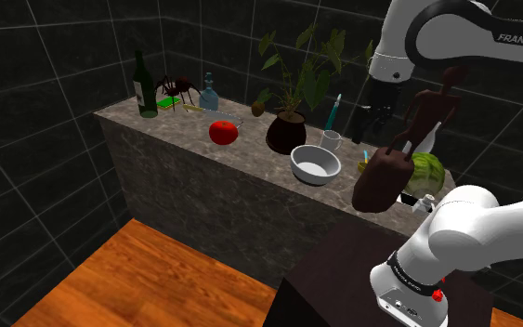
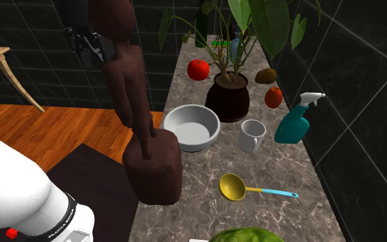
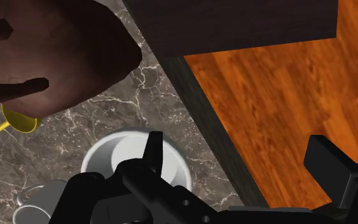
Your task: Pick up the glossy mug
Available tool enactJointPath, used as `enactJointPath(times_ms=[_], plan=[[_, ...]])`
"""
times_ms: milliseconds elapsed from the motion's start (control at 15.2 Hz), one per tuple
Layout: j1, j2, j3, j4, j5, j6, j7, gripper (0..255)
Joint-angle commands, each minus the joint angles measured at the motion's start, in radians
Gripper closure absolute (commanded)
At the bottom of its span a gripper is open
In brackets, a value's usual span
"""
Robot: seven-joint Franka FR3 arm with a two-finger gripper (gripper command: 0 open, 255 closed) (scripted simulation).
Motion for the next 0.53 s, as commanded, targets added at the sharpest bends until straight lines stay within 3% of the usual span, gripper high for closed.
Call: enactJointPath(times_ms=[0, 462], plan=[[0.000, 0.000, 0.000, 0.000, 0.000, 0.000, 0.000, 0], [-0.042, 0.121, -0.117, -0.050, -0.088, 0.207, -0.125, 0]])
